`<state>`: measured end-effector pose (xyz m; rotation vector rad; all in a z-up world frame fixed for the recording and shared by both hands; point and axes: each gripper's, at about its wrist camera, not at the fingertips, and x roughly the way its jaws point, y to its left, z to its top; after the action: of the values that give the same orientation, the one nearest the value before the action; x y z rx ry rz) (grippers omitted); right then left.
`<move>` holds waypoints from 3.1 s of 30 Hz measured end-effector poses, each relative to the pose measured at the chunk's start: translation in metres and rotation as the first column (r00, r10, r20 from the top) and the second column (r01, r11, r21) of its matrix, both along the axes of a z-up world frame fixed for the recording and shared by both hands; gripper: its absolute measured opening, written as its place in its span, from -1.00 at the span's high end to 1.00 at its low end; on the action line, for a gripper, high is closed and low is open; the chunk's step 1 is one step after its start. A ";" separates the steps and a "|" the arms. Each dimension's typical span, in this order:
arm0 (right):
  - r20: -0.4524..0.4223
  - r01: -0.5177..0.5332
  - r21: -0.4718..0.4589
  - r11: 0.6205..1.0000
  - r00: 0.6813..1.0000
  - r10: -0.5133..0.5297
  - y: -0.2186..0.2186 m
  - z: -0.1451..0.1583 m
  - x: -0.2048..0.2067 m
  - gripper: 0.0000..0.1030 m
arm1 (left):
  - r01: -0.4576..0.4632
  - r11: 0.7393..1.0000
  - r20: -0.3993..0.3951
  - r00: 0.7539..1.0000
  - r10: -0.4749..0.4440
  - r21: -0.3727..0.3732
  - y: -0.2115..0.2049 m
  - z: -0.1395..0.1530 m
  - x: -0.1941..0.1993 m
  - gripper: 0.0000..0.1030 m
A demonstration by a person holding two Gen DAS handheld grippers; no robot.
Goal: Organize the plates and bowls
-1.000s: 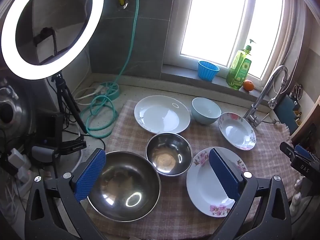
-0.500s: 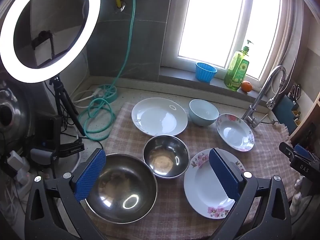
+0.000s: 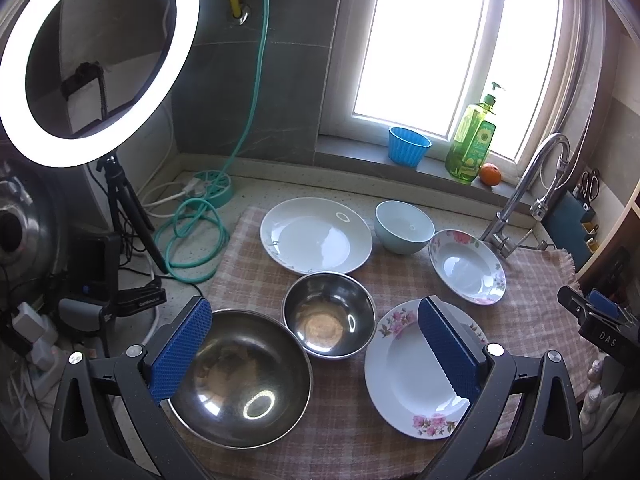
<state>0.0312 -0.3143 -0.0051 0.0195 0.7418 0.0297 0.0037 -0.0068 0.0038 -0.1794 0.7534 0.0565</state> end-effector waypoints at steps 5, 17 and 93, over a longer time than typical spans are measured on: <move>0.004 0.000 -0.009 1.000 1.000 0.000 -0.001 0.002 -0.002 -1.00 | 0.007 1.000 0.004 1.000 -0.007 0.003 0.000 0.000 0.000 -0.99; 0.072 0.014 -0.019 1.000 0.997 -0.013 0.004 0.017 -0.005 -1.00 | 0.014 1.000 0.042 0.999 -0.014 -0.005 -0.001 0.005 -0.001 -0.99; -0.407 -0.097 0.315 0.944 0.885 0.227 -0.039 -0.121 0.041 0.04 | 0.078 0.924 -0.301 0.932 -0.201 -0.375 -0.055 -0.106 0.009 0.25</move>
<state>0.0723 -0.3534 -0.1262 0.2483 1.1878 0.3046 0.0123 -0.0618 -0.1021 -0.4711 1.1147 -0.1964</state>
